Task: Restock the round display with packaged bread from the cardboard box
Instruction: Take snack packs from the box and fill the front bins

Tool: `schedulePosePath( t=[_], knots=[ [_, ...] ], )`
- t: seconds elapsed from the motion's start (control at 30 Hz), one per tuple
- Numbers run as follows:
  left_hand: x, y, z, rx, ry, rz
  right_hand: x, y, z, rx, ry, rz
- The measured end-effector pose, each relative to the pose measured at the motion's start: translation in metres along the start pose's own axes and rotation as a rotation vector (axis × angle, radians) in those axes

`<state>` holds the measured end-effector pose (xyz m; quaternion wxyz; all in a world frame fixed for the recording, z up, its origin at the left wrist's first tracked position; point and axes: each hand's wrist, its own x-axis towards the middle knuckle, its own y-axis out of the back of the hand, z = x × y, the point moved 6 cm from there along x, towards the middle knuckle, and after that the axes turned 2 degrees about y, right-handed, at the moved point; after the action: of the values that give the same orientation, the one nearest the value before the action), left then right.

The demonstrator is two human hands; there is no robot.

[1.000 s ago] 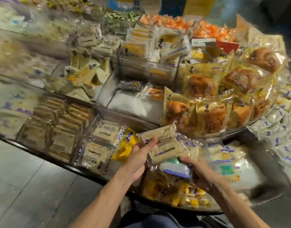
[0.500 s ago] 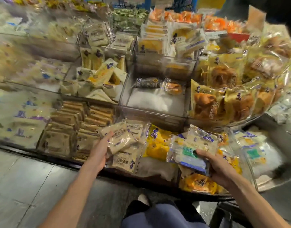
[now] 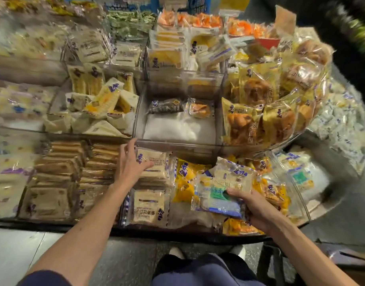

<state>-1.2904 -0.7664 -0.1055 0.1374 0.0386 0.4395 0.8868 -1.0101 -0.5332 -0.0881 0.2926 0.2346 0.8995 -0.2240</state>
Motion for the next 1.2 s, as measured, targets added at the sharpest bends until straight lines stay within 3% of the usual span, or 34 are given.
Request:
schedulePosePath(
  t=[0.07, 0.1, 0.23, 0.4, 0.47, 0.5, 0.57, 0.63, 0.7, 0.83, 1.0, 1.1, 1.2],
  knots=[
    [-0.005, -0.004, 0.015, 0.260, -0.240, 0.125, 0.001, 0.000, 0.001, 0.005, -0.002, -0.006],
    [-0.007, -0.010, 0.017, 0.310, -0.283, 0.107, 0.000, 0.000, 0.001, 0.007, -0.002, -0.005],
    [-0.011, -0.039, 0.006, 0.397, -0.244, -0.159, 0.002, 0.000, 0.003, 0.030, -0.010, -0.011],
    [-0.021, -0.034, 0.026, 0.416, -0.271, -0.125, 0.000, 0.000, 0.000, 0.025, 0.003, 0.004],
    [-0.037, -0.025, 0.061, 0.231, -0.328, -0.080, 0.000, 0.003, -0.001, 0.020, 0.014, 0.022],
    [-0.050, -0.023, 0.081, 0.087, -0.323, -0.141, 0.000, 0.005, -0.001, 0.008, 0.017, 0.029],
    [-0.079, -0.031, 0.115, -0.196, -0.225, -0.395, -0.001, 0.007, -0.004, -0.016, 0.027, 0.037],
    [-0.105, -0.048, 0.137, -0.286, -0.150, -0.619, -0.002, 0.009, -0.009, -0.010, 0.061, 0.045],
    [-0.116, -0.064, 0.146, -0.345, -0.095, -0.705, -0.007, 0.011, -0.019, 0.004, 0.107, 0.064],
    [-0.120, -0.081, 0.163, -0.605, 0.079, -0.793, -0.014, 0.030, -0.030, 0.121, 0.129, 0.106],
    [-0.115, -0.103, 0.190, -0.830, 0.225, -0.787, -0.016, 0.074, -0.041, 0.156, 0.130, 0.198],
    [-0.115, -0.126, 0.214, -0.889, 0.334, -0.733, -0.019, 0.102, -0.049, 0.138, 0.138, 0.223],
    [-0.127, -0.155, 0.243, -0.939, 0.438, -0.783, -0.024, 0.130, -0.058, 0.159, 0.127, 0.204]
  ],
)
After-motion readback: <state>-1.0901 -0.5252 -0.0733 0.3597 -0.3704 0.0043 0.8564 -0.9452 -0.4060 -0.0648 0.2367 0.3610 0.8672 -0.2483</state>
